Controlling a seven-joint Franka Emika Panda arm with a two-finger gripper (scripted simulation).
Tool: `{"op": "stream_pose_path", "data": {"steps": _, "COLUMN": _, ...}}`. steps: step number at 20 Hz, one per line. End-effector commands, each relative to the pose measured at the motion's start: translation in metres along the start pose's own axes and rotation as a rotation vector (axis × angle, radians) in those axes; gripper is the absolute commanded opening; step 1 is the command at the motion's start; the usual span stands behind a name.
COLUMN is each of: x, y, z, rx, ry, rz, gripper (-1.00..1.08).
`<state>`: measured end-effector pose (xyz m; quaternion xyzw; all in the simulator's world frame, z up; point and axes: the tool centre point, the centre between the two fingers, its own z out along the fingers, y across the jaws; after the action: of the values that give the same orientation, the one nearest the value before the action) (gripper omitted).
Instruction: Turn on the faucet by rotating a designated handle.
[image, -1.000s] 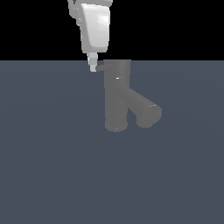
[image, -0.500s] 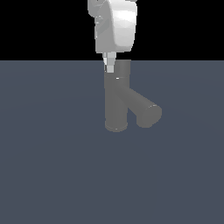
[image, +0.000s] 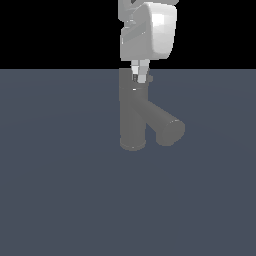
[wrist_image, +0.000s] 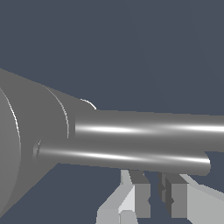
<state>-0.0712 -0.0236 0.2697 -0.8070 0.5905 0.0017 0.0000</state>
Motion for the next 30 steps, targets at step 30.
{"op": "stream_pose_path", "data": {"steps": 30, "x": 0.102, "y": -0.037, "z": 0.0, "rx": 0.001, "ry": 0.0, "rz": 0.018, "gripper": -1.0}}
